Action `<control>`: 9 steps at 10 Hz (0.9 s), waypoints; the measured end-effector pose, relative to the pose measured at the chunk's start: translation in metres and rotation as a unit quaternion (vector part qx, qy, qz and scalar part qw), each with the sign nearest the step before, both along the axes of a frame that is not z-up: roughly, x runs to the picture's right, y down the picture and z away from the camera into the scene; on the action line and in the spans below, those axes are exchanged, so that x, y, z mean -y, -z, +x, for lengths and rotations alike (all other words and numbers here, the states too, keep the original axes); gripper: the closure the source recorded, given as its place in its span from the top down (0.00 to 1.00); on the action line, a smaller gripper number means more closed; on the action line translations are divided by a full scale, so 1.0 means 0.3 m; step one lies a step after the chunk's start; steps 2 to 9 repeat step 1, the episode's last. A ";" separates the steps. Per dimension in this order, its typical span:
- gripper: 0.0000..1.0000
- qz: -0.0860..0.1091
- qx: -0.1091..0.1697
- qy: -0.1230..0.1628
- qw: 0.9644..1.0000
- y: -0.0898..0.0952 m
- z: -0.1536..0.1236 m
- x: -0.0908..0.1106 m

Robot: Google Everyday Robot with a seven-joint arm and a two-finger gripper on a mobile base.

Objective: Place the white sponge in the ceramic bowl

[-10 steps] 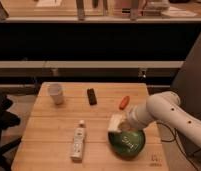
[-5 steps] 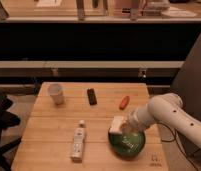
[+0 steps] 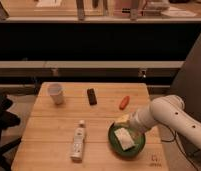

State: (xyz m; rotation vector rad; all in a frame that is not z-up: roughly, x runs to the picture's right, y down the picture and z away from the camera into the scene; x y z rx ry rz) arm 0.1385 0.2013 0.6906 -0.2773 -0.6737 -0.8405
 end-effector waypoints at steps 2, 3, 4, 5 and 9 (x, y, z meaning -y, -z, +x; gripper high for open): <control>0.80 0.001 -0.001 -0.001 1.000 0.000 0.004 -0.003; 0.80 0.001 -0.001 -0.001 1.000 0.000 0.004 -0.003; 0.80 0.001 -0.001 -0.001 1.000 0.000 0.004 -0.003; 0.80 0.001 -0.001 -0.001 1.000 0.000 0.004 -0.003; 0.80 0.001 -0.001 -0.001 1.000 0.000 0.004 -0.003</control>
